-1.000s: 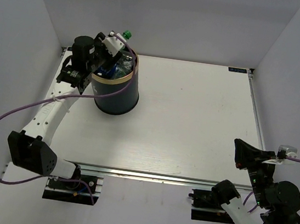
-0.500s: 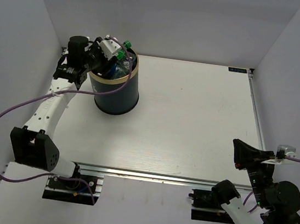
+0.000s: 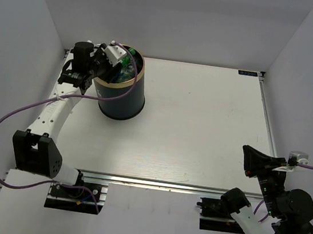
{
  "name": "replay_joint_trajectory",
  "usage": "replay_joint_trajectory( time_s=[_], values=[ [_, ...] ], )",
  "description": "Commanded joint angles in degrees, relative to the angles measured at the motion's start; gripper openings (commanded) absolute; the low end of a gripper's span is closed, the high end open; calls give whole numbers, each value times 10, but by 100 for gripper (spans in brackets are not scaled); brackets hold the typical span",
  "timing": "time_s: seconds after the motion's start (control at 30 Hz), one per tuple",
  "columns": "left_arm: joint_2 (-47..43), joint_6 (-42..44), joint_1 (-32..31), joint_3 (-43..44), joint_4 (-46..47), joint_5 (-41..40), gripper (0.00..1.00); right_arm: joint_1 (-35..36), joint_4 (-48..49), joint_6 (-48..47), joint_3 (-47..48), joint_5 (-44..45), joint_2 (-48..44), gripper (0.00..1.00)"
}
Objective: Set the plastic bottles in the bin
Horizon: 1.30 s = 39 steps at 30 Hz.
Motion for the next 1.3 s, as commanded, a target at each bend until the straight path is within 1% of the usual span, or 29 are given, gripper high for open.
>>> replay_joint_trajectory(
  time_s=[0.0,0.03,0.1,0.17,0.2,0.33,0.67,0.73,0.8,0.83,0.9,0.93,0.97,1.03,1.07,1.1,1.17,1.2,1.23,1.27],
  values=[
    [-36,-7,4,5,26,-2,73,1,10,-8,8,-7,-146,17],
    [-36,-7,4,5,26,3,78,2,11,-8,8,-8,-146,17],
    [-42,-7,4,11,26,3,82,3,8,-7,7,-8,-145,17],
    [-42,-7,4,16,26,3,89,3,12,-6,7,-7,-147,17],
    [-47,-12,4,16,26,3,96,3,7,-7,9,-6,-147,17],
    [-53,-18,4,16,26,3,100,1,9,-6,7,-9,-146,18],
    [-84,-41,4,23,49,14,100,3,10,-7,6,-6,-147,18],
    [-94,-54,4,28,63,21,100,3,10,-7,6,-5,-146,24],
    [-116,-75,-1,28,87,21,100,3,10,-9,5,-4,-146,28],
    [-124,-84,-1,28,98,21,100,1,9,-10,4,-6,-146,34],
    [-140,-129,-7,44,125,30,100,2,13,-12,3,-3,-146,40],
    [-153,-148,-7,44,131,37,100,2,15,-12,1,-4,-146,45],
    [-160,-167,-7,52,137,55,100,2,19,-12,0,-2,-146,59],
    [-174,-223,-7,58,151,83,100,4,22,-15,-7,-1,-147,69],
    [-188,-247,-12,58,151,106,100,2,26,-15,-8,0,-146,88],
    [-195,-291,-12,52,157,124,100,2,29,-15,-11,0,-146,90],
    [-207,-330,-12,34,157,176,100,3,43,-18,-28,-6,-146,90],
    [-218,-371,-12,23,151,193,100,2,59,-21,-33,-11,-144,90],
    [-224,-382,-12,10,140,229,100,2,71,-16,-46,-27,-142,90],
    [-229,-395,-12,-17,133,247,100,3,75,-12,-51,-37,-115,90]
  ],
)
